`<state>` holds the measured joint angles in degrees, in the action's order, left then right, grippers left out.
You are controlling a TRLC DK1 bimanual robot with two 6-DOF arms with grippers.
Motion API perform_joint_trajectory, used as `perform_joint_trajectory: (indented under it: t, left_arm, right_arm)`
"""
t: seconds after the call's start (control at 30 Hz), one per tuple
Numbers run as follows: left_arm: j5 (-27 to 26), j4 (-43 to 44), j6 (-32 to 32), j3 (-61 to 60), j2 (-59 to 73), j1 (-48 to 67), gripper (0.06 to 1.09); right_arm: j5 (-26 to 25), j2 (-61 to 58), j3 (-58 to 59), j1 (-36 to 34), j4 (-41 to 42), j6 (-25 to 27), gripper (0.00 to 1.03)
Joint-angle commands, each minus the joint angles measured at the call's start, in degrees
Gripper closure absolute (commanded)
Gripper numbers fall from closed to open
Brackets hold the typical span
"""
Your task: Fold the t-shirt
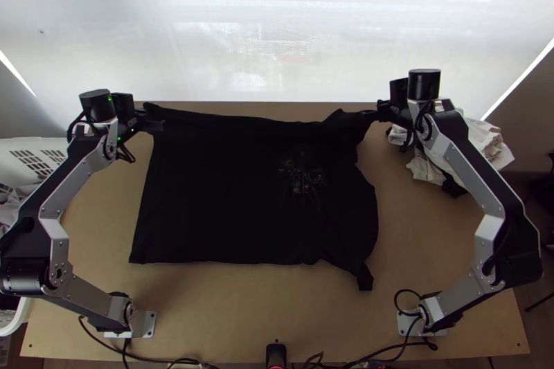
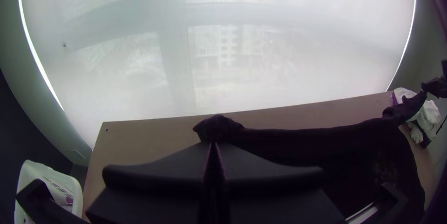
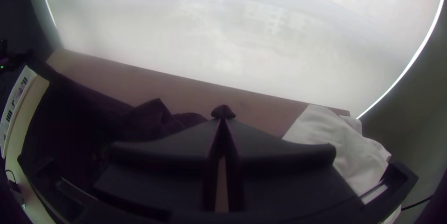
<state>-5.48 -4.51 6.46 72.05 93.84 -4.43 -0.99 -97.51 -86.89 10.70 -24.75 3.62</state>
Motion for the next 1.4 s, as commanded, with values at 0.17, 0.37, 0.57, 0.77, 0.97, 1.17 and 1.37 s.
perform_joint_trajectory:
  t: [0.17,0.37,0.57,0.77,0.97,1.17,1.37]
  left_arm:
    - [-0.06,0.12,0.22,-7.72,-4.99,-1.73,1.05]
    - [-0.50,0.12,0.75,-9.82,-6.04,-3.13,1.05]
    - [-0.94,0.82,1.45,-12.64,-6.57,-3.92,1.05]
    - [-1.12,1.70,1.72,-15.01,-7.18,-4.28,1.05]
    - [-1.47,1.79,1.89,-17.56,-8.15,-4.19,1.05]
    - [-1.47,1.96,2.24,-21.51,-9.64,-3.48,1.05]
    - [-1.47,3.72,3.21,-26.35,-10.35,-3.48,1.05]
  right_arm:
    - [0.38,12.00,14.73,2.92,0.67,-1.07,1.00]
    - [0.38,15.69,19.57,4.24,0.67,-1.95,1.00]
    - [0.38,18.68,24.14,5.12,0.67,-2.39,1.00]
    - [0.38,21.67,28.44,5.65,0.67,-2.12,1.00]
    - [0.38,24.83,32.84,6.88,0.14,-2.04,1.00]
    - [0.38,27.11,36.62,7.85,-0.21,-2.04,1.00]
    - [0.38,27.55,38.90,8.02,-0.21,-1.68,1.00]
